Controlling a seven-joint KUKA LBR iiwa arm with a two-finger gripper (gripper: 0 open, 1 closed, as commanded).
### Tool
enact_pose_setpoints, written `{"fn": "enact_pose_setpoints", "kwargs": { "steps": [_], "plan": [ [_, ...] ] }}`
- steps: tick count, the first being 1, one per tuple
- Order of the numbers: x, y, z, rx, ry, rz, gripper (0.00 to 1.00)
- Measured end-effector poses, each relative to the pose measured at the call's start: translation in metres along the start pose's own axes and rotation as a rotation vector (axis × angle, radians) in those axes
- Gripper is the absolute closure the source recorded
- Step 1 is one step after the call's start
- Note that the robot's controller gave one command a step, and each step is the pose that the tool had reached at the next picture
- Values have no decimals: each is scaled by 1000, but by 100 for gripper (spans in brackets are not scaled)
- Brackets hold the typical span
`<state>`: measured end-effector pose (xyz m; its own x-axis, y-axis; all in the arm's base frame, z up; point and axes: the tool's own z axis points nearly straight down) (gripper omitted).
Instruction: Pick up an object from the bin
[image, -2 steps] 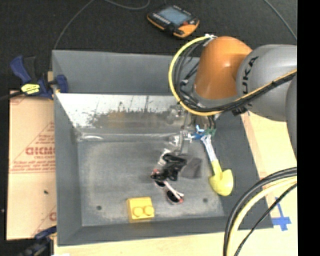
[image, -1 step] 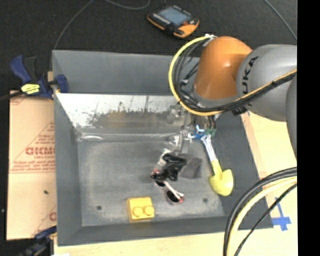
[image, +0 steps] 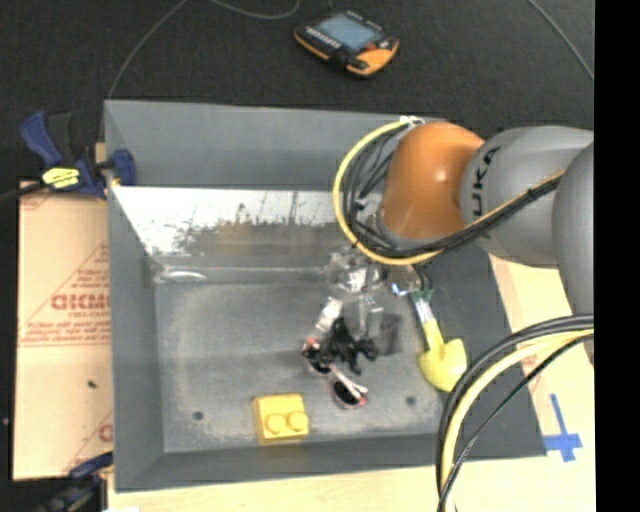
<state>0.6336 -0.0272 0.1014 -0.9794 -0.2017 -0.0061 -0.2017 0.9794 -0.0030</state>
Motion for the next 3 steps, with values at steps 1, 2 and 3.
{"fn": "enact_pose_setpoints", "kwargs": {
  "steps": [1, 2, 3],
  "plan": [
    [-12, 28, 4, 0, -5, 224, 0],
    [0, 3, 31, 0, 1, -76, 0],
    [-17, 30, 30, 1, -12, 27, 0]
  ]
}}
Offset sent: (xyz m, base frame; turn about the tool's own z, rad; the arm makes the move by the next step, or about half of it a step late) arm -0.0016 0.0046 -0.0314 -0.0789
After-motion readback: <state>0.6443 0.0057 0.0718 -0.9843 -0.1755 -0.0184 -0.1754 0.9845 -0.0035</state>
